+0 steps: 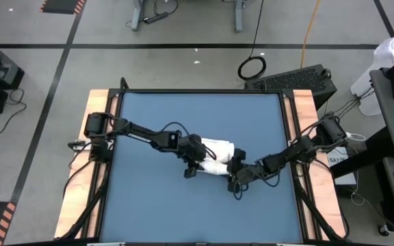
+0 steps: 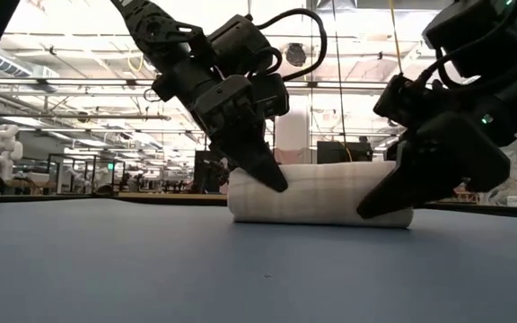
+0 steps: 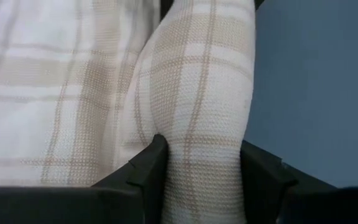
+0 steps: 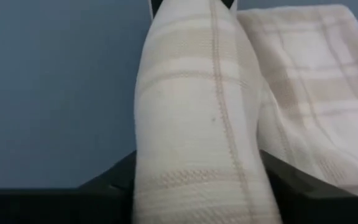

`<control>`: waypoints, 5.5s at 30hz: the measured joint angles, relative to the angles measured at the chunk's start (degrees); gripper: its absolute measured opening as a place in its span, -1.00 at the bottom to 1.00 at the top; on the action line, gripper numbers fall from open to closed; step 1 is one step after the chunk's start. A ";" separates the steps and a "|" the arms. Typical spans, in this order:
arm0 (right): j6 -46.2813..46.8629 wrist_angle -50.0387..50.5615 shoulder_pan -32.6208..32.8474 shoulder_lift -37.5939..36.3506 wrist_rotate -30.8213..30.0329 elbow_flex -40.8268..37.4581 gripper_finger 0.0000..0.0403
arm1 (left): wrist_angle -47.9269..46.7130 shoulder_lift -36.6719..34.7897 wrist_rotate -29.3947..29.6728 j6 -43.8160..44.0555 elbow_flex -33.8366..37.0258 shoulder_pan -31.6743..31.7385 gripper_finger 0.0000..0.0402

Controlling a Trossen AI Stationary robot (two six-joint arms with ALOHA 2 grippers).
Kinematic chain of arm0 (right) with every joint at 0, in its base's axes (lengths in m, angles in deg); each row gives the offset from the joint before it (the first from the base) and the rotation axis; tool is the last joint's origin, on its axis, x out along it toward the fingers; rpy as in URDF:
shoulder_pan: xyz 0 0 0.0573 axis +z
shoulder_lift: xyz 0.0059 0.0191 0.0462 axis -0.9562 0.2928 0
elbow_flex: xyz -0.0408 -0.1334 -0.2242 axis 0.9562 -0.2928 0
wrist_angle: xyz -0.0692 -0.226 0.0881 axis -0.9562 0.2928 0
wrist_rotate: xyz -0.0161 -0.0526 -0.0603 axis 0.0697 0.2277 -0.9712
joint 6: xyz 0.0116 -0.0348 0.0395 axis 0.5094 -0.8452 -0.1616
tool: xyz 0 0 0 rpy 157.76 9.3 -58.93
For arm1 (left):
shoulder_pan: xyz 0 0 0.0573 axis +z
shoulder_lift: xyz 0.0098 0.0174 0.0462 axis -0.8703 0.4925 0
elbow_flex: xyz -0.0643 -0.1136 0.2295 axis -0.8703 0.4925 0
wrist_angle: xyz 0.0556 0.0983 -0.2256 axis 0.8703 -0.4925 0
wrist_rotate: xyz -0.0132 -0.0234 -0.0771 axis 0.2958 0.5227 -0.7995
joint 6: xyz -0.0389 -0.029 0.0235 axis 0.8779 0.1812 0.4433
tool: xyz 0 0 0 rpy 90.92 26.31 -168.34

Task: Roll towel
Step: Roll the white towel

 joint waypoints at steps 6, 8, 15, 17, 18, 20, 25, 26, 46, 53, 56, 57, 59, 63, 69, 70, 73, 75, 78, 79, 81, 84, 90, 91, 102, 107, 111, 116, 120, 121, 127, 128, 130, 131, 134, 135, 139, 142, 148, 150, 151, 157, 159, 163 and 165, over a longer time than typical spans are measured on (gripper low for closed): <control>7.62 -0.59 -0.06 0.07 3.65 0.23 -0.25 | -1.69 -3.06 1.78 0.04 0.15 -0.14 -0.10; 9.48 -0.60 -0.30 0.06 4.88 0.24 -0.27 | -2.47 -5.23 2.68 0.07 0.22 -0.21 -0.02; 14.65 0.19 -2.18 0.04 9.37 0.13 -0.27 | -2.74 -10.13 11.71 -1.84 0.15 -4.13 0.22; 15.67 0.08 -2.51 0.04 10.60 0.12 -0.27 | -2.67 -10.25 13.06 -3.09 0.15 -6.33 0.25; 16.06 0.07 -2.74 0.04 11.16 0.11 -0.27 | -2.77 -10.25 14.58 -4.36 0.15 -7.63 0.26; 17.20 0.13 -3.06 0.04 11.77 0.08 -0.27 | -2.60 -10.25 21.06 -7.81 0.34 -10.43 0.26; 18.02 0.13 -3.33 0.04 13.00 0.09 -0.27 | -2.06 -10.25 34.69 -10.69 0.74 -14.66 0.27; 18.03 0.13 -3.46 0.04 13.24 0.07 -0.27 | -1.98 -10.25 34.71 -10.60 0.74 -14.83 0.27; 18.91 0.09 -3.82 0.13 14.60 0.00 -0.27 | 1.80 0.07 36.72 -14.19 0.61 -13.63 0.27; 18.92 0.41 -3.82 0.13 14.74 0.00 -0.26 | 0.44 -1.61 36.76 -12.06 0.66 -14.48 0.35; 18.92 0.42 -3.82 0.13 15.20 0.00 -0.26 | -0.35 -1.81 36.56 -12.11 0.66 -14.35 0.54; 18.92 0.44 -3.82 0.13 15.20 0.00 -0.26 | -0.34 -1.84 36.49 -12.27 0.65 -14.14 0.62; 18.92 0.43 -3.82 0.13 15.20 0.00 -0.26 | -0.41 -1.84 36.00 -12.60 0.64 -13.63 0.76; 18.94 0.47 -3.82 0.13 15.22 0.00 -0.26 | -0.37 -1.01 36.00 -14.36 0.66 -12.94 0.85; 18.90 0.52 -3.82 0.13 15.31 0.00 -0.26 | 0.16 -0.33 34.43 -15.57 0.63 -11.28 0.66; 18.76 0.48 -3.82 0.13 15.31 0.00 -0.26 | 0.18 -0.24 33.67 -15.53 0.63 -10.86 0.61; 17.85 0.45 -3.82 0.09 15.31 0.02 -0.25 | -0.15 -0.24 29.75 -15.09 0.59 -9.37 0.44; 15.95 0.86 -3.80 -0.67 15.40 0.02 -0.22 | -0.32 -0.24 26.70 -14.61 0.59 -8.50 0.29; 12.32 2.70 -3.64 -3.00 15.61 0.00 -0.10 | -0.60 -0.28 22.38 -13.66 0.55 -7.26 0.04; 10.78 4.26 -3.50 -4.39 15.79 -0.04 -0.05 | -0.63 -0.28 20.43 -13.55 0.51 -6.89 -0.05; 7.06 7.71 -3.39 -7.27 16.07 -0.15 0.07 | -1.16 -0.26 17.13 -13.03 0.40 -6.11 -0.20; 3.00 14.00 -2.57 -12.39 13.74 -0.25 0.24 | -1.56 -0.28 14.90 -9.97 0.44 -5.02 -0.36; -2.68 22.79 2.65 -21.88 1.50 1.09 0.43 | -1.59 -0.27 7.78 -6.41 0.48 -2.55 -0.39; -4.18 21.51 4.05 -22.89 -1.26 1.09 0.43 | -1.57 -0.26 7.11 -5.95 0.48 -2.32 -0.39; -18.83 -1.59 10.39 -7.14 -17.66 1.80 0.44 | -1.28 -0.17 3.14 -2.90 0.61 -1.86 -0.38; -17.13 -1.55 10.21 1.28 -22.33 5.21 0.44 | -1.28 -0.15 3.03 -1.49 0.61 -1.87 -0.38; -12.13 -1.21 9.40 5.19 -23.18 6.85 0.44 | -1.28 -0.15 3.04 -1.49 0.61 -1.89 -0.38; -4.68 1.81 9.44 6.34 -26.04 7.04 0.44 | -1.24 -0.15 3.06 -1.46 0.61 -1.89 -0.38; 3.68 6.76 9.40 6.36 -25.84 7.10 0.44 | -1.13 -0.15 3.42 -1.47 0.61 -1.94 -0.38; 5.78 7.54 9.22 6.35 -25.03 7.13 0.42 | -1.10 -0.15 3.50 -1.48 0.61 -1.96 -0.38; 14.61 8.52 8.88 6.29 -21.64 7.10 0.07 | -1.07 -0.15 7.21 -1.29 0.63 -2.27 -0.37; 15.48 8.63 8.84 6.28 -21.16 7.10 -0.02 | -1.08 -0.23 7.75 -1.26 0.66 -2.29 -0.37; 17.05 8.72 8.80 6.24 -20.33 7.08 -0.17 | -1.27 -0.84 8.45 -1.24 0.68 -2.33 -0.37; 17.79 8.70 8.78 6.23 -19.79 7.08 -0.24 | -1.40 -1.29 8.82 -1.22 0.76 -2.35 -0.37; 21.43 8.38 8.64 6.25 -18.24 7.15 -0.38 | -2.51 -3.83 9.61 -1.23 0.98 -2.54 -0.33; 22.62 8.18 8.58 6.25 -17.97 7.15 -0.41 | -2.88 -4.99 9.96 -1.19 1.03 -2.60 -0.29; 25.35 8.32 7.84 6.20 -14.54 7.05 -0.41 | -5.18 -9.87 14.47 -1.28 1.05 -3.58 -0.08; 26.33 8.33 6.96 6.14 -12.85 7.04 -0.39 | -6.83 -12.41 20.51 -1.70 0.97 -5.16 0.07; 27.02 5.99 5.08 6.14 -8.53 7.02 -0.39 | -8.98 -13.25 26.69 -4.50 1.06 -12.14 0.22; 27.01 4.26 3.97 6.14 -4.89 7.04 -0.39 | -8.00 -12.58 32.11 -5.06 1.18 -15.15 0.26; 27.00 3.44 3.46 6.16 -3.19 7.04 -0.39 | -8.15 -12.38 35.17 -5.48 1.19 -16.55 0.28; 27.99 -0.51 0.39 6.21 8.77 7.06 -0.39 | -7.86 -12.46 48.88 -12.39 1.22 -22.30 0.37; 28.20 -1.19 -0.26 6.21 10.13 7.01 -0.39 | -8.16 -12.46 48.96 -12.69 1.22 -23.30 0.38; 27.13 -3.10 -1.98 6.29 14.82 6.96 -0.39 | -8.22 -12.37 46.62 -7.30 1.20 -24.27 0.38; 26.71 -3.72 -3.08 6.34 17.38 6.95 -0.38 | -9.03 -12.26 46.25 -4.41 1.20 -24.42 0.38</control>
